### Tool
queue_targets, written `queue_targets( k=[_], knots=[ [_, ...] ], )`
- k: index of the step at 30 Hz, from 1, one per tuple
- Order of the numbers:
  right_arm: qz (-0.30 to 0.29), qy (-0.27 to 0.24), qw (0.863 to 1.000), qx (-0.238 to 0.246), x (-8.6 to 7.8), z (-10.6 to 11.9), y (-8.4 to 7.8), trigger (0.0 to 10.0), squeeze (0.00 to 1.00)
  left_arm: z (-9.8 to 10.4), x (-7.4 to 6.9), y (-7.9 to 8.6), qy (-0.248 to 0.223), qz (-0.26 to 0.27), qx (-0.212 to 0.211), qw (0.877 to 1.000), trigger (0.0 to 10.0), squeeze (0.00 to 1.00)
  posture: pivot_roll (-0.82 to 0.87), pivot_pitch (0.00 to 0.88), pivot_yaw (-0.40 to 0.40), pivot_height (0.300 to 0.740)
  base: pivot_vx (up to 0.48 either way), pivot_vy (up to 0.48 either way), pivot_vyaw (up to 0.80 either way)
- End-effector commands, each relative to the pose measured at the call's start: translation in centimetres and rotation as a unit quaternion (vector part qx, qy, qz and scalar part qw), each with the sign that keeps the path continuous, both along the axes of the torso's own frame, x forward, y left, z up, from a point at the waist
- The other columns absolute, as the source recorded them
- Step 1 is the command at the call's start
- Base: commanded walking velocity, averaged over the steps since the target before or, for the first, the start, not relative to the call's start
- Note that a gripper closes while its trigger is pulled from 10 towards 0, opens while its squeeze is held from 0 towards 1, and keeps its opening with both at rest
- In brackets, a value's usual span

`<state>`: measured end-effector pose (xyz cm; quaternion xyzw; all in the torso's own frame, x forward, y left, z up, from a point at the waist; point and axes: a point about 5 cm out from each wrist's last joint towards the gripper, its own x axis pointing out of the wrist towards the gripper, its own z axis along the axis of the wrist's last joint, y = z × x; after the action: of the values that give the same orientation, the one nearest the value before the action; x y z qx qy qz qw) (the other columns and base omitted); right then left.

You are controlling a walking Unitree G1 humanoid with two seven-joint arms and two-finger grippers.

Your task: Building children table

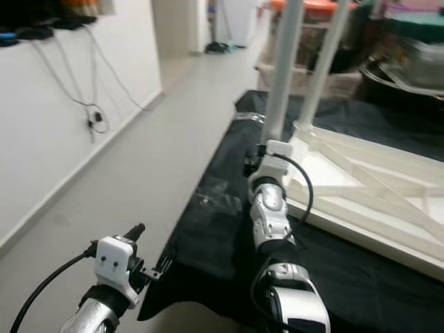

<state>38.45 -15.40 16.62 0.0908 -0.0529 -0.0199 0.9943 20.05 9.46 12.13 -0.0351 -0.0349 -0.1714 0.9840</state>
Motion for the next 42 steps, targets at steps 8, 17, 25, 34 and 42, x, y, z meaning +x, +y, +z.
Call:
queue_targets(
  k=[8, 17, 25, 34, 42],
  knots=[
    [0.141, -0.025, 0.99, 0.011, 0.2, 1.3, 0.8, 10.0, 0.0, -0.4, 0.0, 0.1, 0.012, 0.001, 0.001, 1.0, 10.0, 0.0, 0.09, 0.0, -0.001, 0.74, 0.0, 0.0, -0.1],
    [0.26, -0.024, 0.965, 0.036, -1.3, 0.0, 1.9, 10.0, 0.0, -0.3, 0.0, 0.1, 0.012, 0.001, 0.001, 1.0, 10.0, 0.0, 0.09, 0.0, 0.001, 0.74, 0.0, 0.0, -0.78],
    [0.284, -0.01, 0.959, -0.024, -1.2, -0.6, 2.7, 10.0, 0.0, -0.4, -0.1, 0.1, 0.014, 0.002, 0.0, 1.0, 10.0, 0.0, 0.09, 0.0, 0.0, 0.74, 0.0, 0.0, 0.0],
    [0.287, -0.014, 0.957, -0.032, -0.9, 0.0, 3.2, 10.0, 0.0, -0.4, 0.0, 0.1, 0.015, 0.002, 0.0, 1.0, 10.0, 0.0, 0.09, 0.0, -0.005, 0.74, 0.0, 0.0, 0.0],
    [0.22, -0.038, 0.974, -0.038, 0.5, 2.0, 4.7, 10.0, 0.0, -0.5, 0.0, 0.0, 0.015, 0.001, 0.001, 1.0, 10.0, 0.0, 0.09, 0.0, -0.008, 0.74, 0.0, 0.0, 0.0]
  ],
)
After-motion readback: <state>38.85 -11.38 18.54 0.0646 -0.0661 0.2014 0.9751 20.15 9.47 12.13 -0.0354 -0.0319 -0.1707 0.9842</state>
